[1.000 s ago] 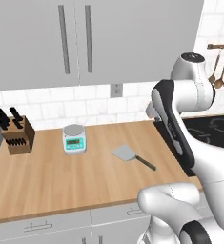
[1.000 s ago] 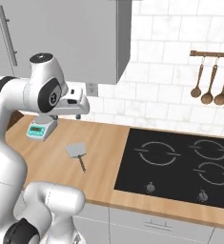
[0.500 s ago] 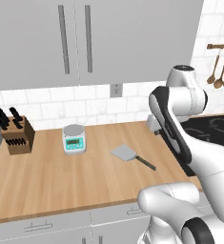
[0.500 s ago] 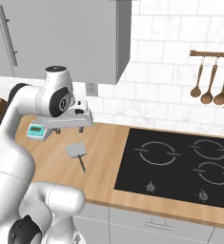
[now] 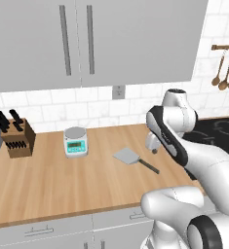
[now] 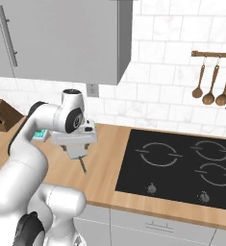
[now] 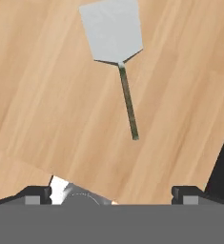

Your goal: Put the avocado and bell pepper in the pot. Retrieve the spatula and lightly stir the vegetables in the pot.

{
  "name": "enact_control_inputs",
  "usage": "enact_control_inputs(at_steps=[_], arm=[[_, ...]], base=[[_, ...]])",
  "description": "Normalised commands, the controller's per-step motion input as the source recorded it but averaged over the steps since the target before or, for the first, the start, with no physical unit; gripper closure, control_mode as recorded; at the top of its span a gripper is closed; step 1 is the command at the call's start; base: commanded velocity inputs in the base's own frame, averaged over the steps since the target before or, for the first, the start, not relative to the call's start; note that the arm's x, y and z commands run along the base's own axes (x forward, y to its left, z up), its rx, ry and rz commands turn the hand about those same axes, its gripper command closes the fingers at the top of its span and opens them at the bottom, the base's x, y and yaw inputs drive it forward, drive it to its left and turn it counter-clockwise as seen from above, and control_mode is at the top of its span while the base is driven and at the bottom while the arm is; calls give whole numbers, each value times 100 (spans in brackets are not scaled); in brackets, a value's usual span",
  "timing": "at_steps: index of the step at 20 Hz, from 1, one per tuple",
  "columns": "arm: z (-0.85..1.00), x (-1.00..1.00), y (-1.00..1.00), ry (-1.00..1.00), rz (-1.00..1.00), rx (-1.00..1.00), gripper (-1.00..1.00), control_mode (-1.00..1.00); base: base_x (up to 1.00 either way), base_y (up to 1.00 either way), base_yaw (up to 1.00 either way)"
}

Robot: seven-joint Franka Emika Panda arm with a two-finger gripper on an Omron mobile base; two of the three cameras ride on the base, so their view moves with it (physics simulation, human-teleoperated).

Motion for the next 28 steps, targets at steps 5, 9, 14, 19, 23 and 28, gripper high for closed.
enact_control_inputs(at_steps=[5,9,14,19,23,28], arm=[[-60,15,0,0,0,2,-100,-100],[-45,3,0,0,0,0,-100,-100],[-40,3,0,0,0,0,-100,-100],[-32,21,0,2,0,0,-100,-100],[-15,36,0,9,0,0,-100,-100],[-17,30,0,7,0,0,-100,-100]], base=[[0,0,0],[0,0,0],[0,0,0],[0,0,0],[0,0,0],[0,0,0]])
